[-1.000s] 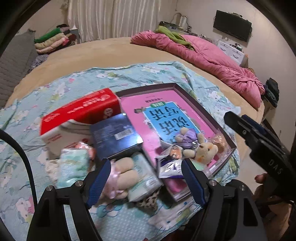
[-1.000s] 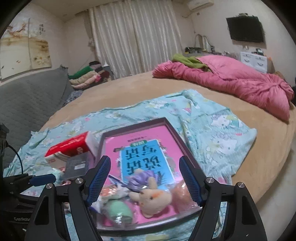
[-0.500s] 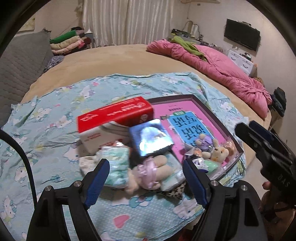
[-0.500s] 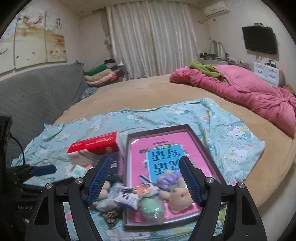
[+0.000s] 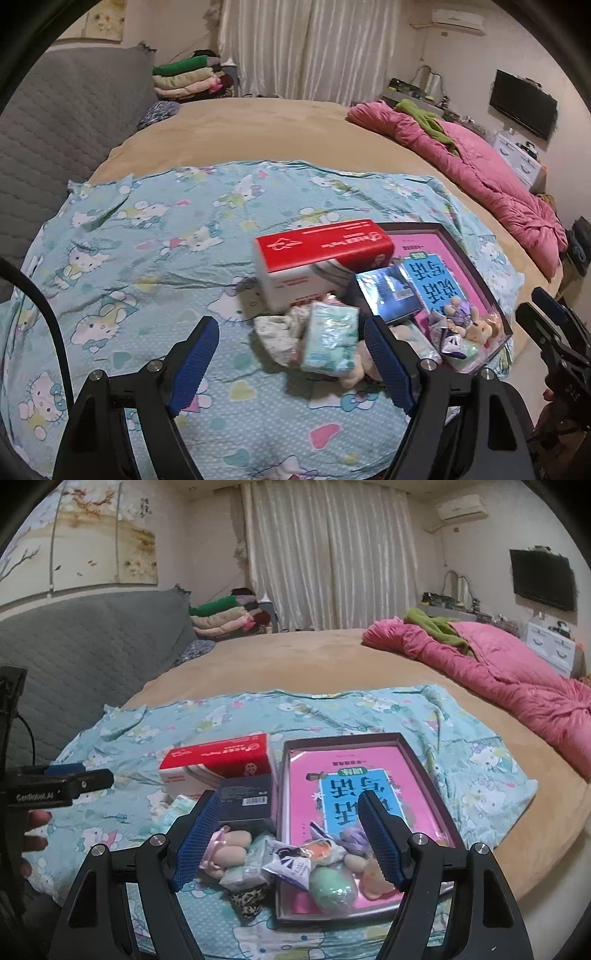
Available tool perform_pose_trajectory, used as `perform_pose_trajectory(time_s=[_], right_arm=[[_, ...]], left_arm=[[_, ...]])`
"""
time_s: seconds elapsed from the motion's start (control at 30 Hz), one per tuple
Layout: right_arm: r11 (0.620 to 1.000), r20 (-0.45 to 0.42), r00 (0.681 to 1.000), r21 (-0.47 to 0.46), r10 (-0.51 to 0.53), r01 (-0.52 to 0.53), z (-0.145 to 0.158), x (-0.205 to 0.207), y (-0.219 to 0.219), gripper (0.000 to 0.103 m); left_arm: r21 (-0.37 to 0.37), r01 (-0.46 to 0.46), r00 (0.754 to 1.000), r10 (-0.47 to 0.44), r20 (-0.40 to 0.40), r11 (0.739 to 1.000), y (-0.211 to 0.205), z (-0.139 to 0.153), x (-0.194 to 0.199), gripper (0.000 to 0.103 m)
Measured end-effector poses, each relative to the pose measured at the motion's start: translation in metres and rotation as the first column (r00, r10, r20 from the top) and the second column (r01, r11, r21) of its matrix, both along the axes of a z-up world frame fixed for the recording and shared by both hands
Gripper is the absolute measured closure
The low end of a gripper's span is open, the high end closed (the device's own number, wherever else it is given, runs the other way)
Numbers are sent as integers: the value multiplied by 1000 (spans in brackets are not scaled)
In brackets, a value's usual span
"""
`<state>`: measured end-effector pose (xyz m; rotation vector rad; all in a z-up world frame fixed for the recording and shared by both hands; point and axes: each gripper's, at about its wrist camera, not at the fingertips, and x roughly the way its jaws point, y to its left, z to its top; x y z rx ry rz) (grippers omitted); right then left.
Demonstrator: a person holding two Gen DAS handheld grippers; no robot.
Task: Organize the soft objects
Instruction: 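Withdraw both open tools up from the tray, then grasp the white tissue packet with the left tool while the right tool grasps the pink plush bear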
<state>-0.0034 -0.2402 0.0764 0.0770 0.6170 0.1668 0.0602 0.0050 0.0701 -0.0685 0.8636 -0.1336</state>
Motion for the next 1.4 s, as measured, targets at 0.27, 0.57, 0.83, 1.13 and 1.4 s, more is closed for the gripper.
perform_pose_trajectory(time_s=[0.27,0.57,0.83,1.13,1.4], right_arm=[[994,-10,995,-43,98,-99,-6,-1,30,25],[974,-74,979,-105,192,-199,-35,2,58,25],[958,-132,964,-144,229,-247,-57,12,72,25],[950,-183,956,-171,230,-261,-73,24,74,25],[927,-233,937,-211,261,-311,-87,37,84,25]], left_arm=[[-21,-36,999,35,-21,999,20,-12,1,22],[-20,0,998,-1,-59,1000,8,-36,4,22],[0,64,993,-64,-100,998,-23,-58,18,22],[9,134,977,-130,-167,991,-52,-86,45,22],[40,185,961,-173,-214,982,-57,-107,58,27]])
